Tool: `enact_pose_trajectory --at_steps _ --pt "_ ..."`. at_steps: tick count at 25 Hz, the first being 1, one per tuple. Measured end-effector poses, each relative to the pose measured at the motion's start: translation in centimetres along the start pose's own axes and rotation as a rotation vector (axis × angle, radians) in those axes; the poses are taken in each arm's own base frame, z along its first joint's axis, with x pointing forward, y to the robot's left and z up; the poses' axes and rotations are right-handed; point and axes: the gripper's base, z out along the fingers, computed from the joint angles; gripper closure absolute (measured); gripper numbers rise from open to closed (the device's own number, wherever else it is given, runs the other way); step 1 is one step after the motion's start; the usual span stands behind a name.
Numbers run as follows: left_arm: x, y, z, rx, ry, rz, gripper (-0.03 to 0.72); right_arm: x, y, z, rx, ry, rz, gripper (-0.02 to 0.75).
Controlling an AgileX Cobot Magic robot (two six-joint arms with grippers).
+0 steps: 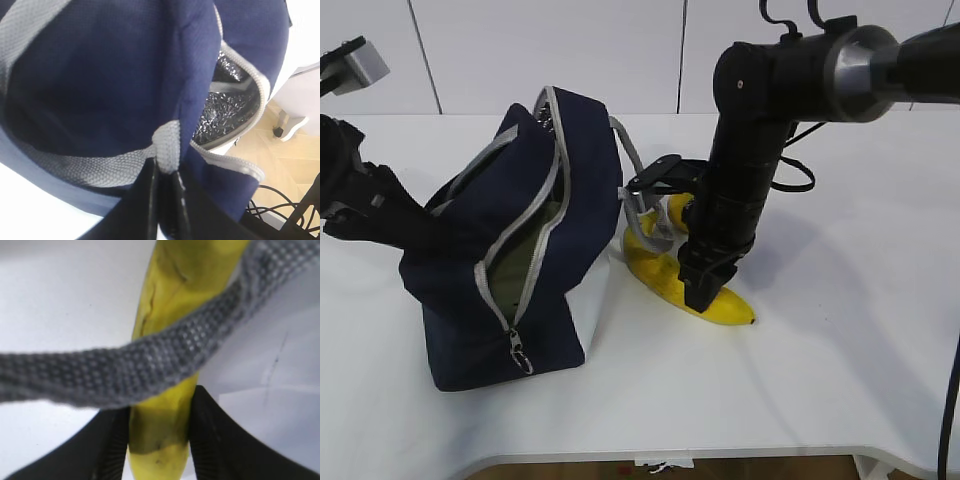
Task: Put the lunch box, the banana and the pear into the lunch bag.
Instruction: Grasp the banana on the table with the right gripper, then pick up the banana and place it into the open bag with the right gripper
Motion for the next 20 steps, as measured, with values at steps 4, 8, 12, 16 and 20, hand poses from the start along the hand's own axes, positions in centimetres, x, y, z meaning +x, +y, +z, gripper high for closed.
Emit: enact_pose_trajectory --at_steps 4,8,12,16,20 --pt "0.0 0.0 0.0 0.000 0.000 0.000 0.683 0.0 0.1 -0.2 -0.004 0.001 0.038 0.474" --pt "0.0 0.0 0.0 0.000 0.000 0.000 0.683 0.3 0.3 -1.1 0.012 0.010 0.087 0.474" --pt "0.0 0.0 0.0 -0.001 0.001 0.001 0.683 0.7 0.6 -2.4 0.036 0.007 0.121 0.474" --pt "0.0 0.0 0.0 -0.001 0.001 0.001 0.683 2.0 1.6 -3.2 0.033 0.021 0.135 0.475" --pt "0.0 0.0 0.0 -0.001 0.001 0.001 0.683 3.7 3.0 -4.3 0.029 0.032 0.139 0.475"
